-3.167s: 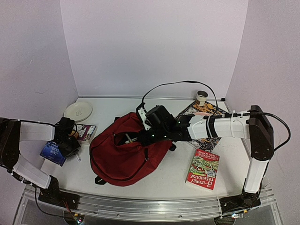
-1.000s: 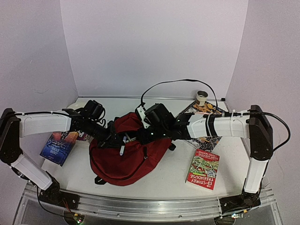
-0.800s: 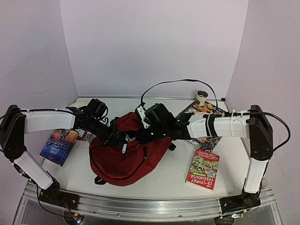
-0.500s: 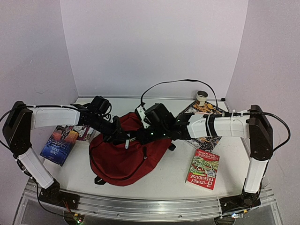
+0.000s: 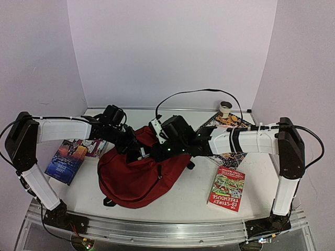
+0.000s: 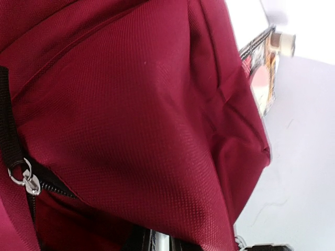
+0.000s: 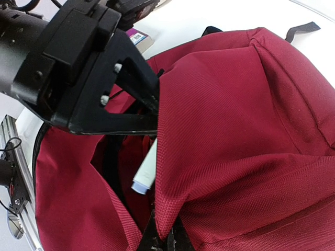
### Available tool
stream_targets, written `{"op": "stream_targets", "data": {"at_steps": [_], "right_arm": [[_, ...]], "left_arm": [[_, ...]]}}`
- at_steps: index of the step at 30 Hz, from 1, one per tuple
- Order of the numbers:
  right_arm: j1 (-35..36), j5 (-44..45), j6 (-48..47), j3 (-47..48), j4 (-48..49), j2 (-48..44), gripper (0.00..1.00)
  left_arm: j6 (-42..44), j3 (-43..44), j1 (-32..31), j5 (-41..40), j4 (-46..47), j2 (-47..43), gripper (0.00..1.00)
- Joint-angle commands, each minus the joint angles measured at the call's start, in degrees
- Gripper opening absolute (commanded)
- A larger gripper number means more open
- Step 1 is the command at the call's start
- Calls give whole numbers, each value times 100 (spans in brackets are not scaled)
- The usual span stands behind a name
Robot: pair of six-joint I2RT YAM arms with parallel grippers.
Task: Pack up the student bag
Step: Place the pen in the lower front pocket of the bag.
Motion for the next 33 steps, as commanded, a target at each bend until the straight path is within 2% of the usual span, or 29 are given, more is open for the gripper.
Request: {"op": "stream_targets", "data": {"at_steps": [1,6,11,15,19,26,33], "right_arm": [[84,-290,-118,232,308,-197,0],[82,-248,-145,231,308,-183,0],[81,-150,-164,172,308,-216,0],[84,-121,-188,166,309,-199,0],[84,-109,-206,143,308,-184,0],[81,-145,-221,57,308,-173,0],[82,-248,-272,-27,308,-145,1]], "left_arm": [[-669,-266,-162,-629,886,66,1],[-672,-336,-299,-737,955,-15,14],[-498,-604,-305,-871,932,-411,34],[-366,-831,-305,-886,843,-727,42],[-69,-900,-298,-1045,504,-1097,45],[774,-754,-232,-1706,-672,-1559,49],[1101,-1098,307,-1565,-908,-1608,49]]}}
